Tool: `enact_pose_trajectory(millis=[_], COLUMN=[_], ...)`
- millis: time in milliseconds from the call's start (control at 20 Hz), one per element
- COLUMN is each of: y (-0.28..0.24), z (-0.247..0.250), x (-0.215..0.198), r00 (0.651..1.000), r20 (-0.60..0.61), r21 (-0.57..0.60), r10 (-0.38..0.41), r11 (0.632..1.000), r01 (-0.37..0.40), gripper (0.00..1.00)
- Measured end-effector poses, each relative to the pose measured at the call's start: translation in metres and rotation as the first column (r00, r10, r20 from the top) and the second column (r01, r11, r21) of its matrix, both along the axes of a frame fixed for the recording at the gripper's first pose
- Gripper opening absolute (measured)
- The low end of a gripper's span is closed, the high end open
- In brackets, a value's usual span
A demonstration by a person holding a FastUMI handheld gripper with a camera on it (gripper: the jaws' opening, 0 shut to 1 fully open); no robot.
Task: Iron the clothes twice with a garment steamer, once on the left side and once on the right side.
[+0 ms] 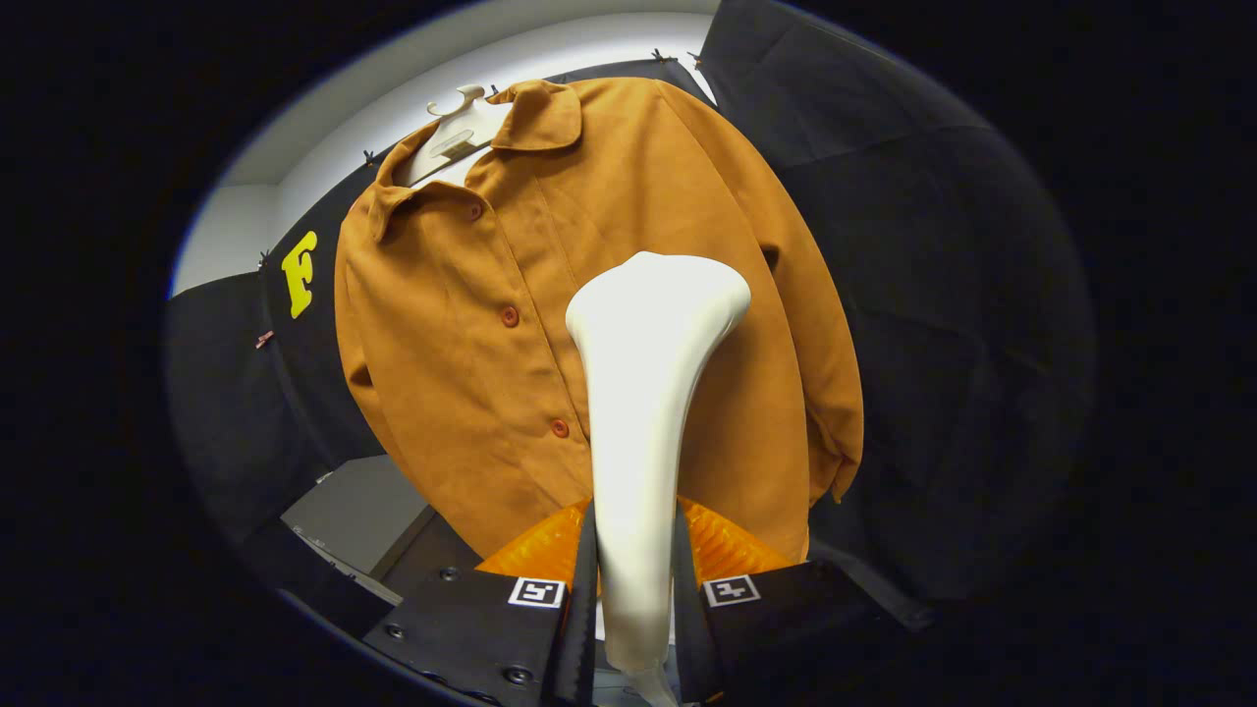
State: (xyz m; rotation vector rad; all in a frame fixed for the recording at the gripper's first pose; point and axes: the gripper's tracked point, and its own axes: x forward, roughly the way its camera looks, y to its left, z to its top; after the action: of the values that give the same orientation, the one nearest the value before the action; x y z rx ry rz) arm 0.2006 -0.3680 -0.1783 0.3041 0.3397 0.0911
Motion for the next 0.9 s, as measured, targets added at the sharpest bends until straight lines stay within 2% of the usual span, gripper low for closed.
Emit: enact_pose_trajectory(millis=[600,900], y=[0.003,0.015], z=[-0.078,-0.054], x=[-0.032,-0.049], r00=[0.987,0.991], r20=[-0.155,-0.112], r21=[0.032,0.003], r10=[-0.041,-0.068], r11=[0.998,0.998], r01=[0.046,0.069], gripper=[0.37,0.37])
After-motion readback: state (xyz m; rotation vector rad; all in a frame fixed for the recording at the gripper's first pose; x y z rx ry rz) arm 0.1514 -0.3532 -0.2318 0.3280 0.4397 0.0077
